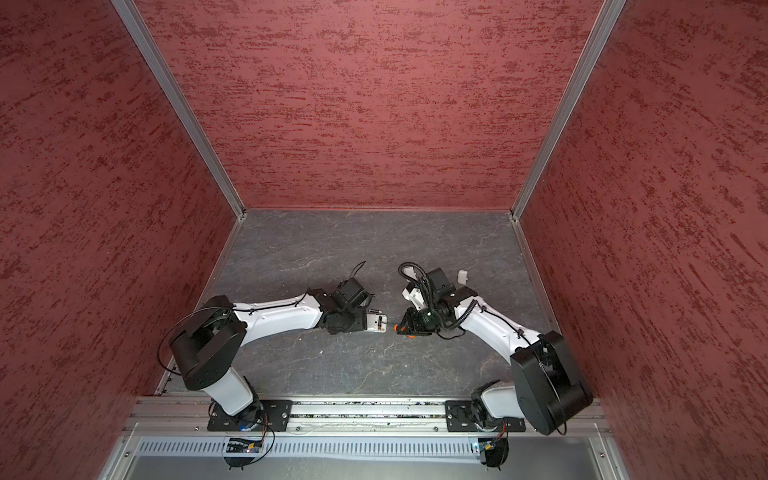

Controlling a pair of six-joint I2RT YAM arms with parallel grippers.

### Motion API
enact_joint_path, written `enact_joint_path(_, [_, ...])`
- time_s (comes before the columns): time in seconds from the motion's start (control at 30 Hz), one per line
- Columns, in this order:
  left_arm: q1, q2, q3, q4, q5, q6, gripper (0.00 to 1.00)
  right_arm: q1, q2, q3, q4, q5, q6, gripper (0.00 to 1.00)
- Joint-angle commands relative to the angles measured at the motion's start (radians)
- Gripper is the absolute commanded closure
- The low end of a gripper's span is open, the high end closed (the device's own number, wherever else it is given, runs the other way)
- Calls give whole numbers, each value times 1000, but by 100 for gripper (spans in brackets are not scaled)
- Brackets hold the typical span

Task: Unload the batteries from the remote control
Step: 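Insert the screwdriver tip beside the remaining battery with the right gripper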

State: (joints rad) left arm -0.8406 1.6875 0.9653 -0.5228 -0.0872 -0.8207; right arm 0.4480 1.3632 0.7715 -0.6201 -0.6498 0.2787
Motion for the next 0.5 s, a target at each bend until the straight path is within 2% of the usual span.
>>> enact_joint_path(0.0, [-7, 59, -17, -15, -37, -17, 31, -8, -6, 28, -17, 31, -36, 100])
enact_joint_path(0.47, [1, 92, -25, 2, -18, 6, 34, -8, 67, 5, 71, 20, -46, 100])
